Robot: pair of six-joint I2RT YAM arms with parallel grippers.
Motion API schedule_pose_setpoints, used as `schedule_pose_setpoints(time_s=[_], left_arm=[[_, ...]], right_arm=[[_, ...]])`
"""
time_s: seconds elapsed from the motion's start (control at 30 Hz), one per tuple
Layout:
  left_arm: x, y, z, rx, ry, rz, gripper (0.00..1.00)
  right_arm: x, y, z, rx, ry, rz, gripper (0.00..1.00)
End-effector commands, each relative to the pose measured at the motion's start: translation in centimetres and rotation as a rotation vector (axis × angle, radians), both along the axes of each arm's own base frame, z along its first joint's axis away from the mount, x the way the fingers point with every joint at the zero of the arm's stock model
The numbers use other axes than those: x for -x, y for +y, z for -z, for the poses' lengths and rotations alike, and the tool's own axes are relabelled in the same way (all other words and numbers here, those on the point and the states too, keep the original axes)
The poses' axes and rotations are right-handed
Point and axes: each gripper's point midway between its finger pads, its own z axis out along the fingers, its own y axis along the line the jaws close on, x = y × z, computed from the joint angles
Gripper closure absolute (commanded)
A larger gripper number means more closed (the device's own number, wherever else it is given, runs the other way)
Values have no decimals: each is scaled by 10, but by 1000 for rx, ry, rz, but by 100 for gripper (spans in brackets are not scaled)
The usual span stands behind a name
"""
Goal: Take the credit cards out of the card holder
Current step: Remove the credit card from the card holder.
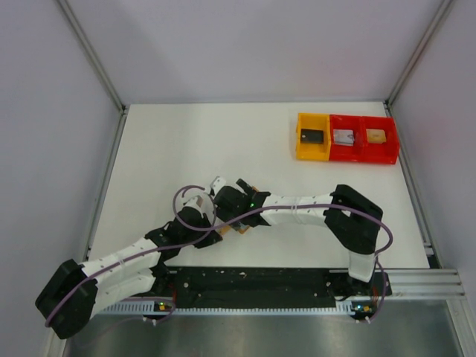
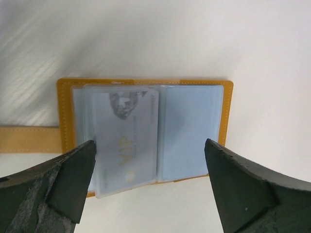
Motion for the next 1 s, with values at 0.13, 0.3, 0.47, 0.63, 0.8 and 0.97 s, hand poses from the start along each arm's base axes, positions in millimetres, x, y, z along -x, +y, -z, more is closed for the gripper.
schedule_pose_setpoints(time_s=[0.13, 0.3, 0.47, 0.63, 0.8, 0.97], left_arm=[[18, 17, 23, -92, 62, 25, 95], [18, 16, 21, -85, 58, 27, 95], [8, 9, 2, 26, 0, -44, 65], [-17, 3, -25, 211, -129, -179, 39], [-34, 7, -42, 223, -209, -242, 36], [-44, 4, -42, 214, -221, -259, 41]], right_arm=[[-32, -27, -58, 0, -175, 87, 9], [-41, -32, -66, -8, -172, 84, 9], [-31, -30, -50, -85, -57, 99, 9], [-25, -38, -44, -187, 16, 152, 9], [-21, -37, -46, -272, 46, 158, 9], [-21, -29, -44, -288, 59, 130, 10]])
